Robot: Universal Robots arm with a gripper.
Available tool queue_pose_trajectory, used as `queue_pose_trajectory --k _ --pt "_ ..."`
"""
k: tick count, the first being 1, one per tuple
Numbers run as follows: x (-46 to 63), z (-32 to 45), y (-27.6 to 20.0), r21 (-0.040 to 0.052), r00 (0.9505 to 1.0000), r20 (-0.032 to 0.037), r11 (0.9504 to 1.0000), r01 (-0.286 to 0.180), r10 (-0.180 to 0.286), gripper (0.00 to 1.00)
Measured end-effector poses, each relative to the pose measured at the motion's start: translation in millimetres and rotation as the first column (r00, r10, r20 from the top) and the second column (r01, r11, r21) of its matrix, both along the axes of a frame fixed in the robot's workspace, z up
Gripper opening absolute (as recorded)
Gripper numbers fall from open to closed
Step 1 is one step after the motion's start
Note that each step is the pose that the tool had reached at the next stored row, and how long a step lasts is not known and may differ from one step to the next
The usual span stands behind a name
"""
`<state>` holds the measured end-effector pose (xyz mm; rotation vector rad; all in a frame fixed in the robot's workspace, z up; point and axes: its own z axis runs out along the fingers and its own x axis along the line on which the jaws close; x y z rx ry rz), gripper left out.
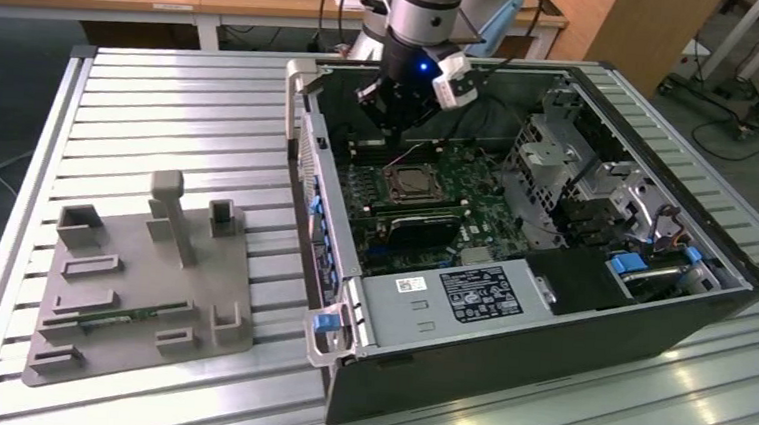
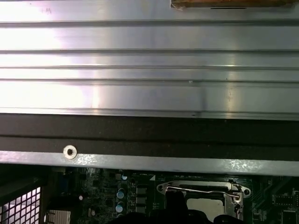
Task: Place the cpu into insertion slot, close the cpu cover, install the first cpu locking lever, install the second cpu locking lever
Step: 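Install the first cpu locking lever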
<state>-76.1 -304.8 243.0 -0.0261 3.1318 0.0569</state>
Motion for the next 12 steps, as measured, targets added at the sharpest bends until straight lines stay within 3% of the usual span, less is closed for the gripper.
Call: queue_pose_trajectory --k 12 --pt "6.6 -2.2 0.8 0.0001 1.0 0.0 1.0 -0.002 0.002 0.1"
